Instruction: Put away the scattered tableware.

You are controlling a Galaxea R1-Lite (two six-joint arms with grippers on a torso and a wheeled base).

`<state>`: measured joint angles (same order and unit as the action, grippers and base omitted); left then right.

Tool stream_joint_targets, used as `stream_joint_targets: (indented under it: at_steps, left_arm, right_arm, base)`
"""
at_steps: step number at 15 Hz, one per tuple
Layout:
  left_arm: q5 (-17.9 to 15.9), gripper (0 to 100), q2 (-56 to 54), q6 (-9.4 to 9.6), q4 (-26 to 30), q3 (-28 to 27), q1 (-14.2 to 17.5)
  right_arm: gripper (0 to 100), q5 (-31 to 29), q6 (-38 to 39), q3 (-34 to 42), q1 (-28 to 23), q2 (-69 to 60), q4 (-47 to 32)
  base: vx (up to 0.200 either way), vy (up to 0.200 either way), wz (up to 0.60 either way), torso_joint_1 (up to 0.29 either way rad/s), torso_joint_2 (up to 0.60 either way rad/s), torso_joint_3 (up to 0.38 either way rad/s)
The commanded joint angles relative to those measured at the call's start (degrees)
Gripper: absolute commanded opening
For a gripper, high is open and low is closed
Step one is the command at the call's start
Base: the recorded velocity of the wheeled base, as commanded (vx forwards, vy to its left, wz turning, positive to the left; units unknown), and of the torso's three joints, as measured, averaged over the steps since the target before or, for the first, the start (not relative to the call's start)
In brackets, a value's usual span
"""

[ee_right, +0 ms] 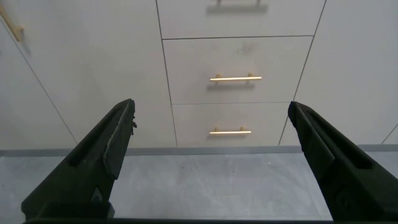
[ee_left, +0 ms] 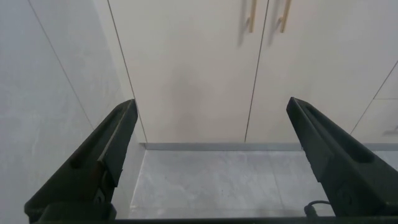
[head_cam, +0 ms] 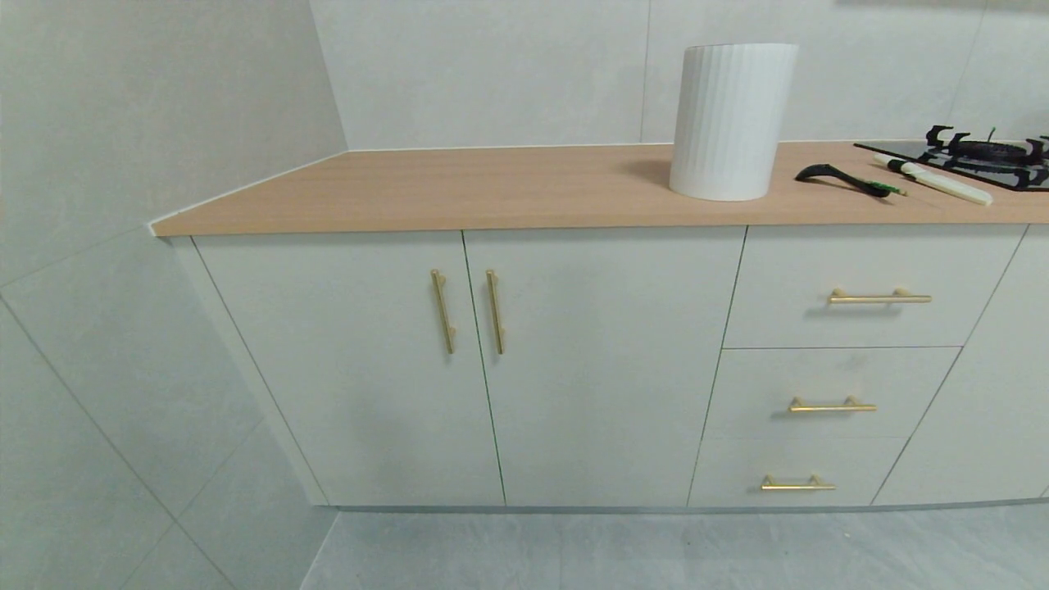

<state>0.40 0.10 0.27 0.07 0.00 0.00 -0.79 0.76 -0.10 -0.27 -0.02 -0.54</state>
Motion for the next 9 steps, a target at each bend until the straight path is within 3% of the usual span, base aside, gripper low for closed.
stream_joint_targets:
  at_steps: [1, 9]
  left_arm:
    - [0.04, 100, 0.08, 0.00, 0.01, 0.00, 0.00]
    - [0.04, 100, 0.08, -0.09, 0.01, 0.00, 0.00]
  right_arm:
    - [100, 0.00, 0.04, 0.01, 0.00, 0.11, 0.01]
    - [100, 0.00, 0.04, 0.01, 0.00, 0.02, 0.01]
  base:
    - [0.000, -0.200, 0.00, 0.002, 0.00, 0.007]
    - [0.000, -0.200, 0.00, 0.005, 0.00, 0.002]
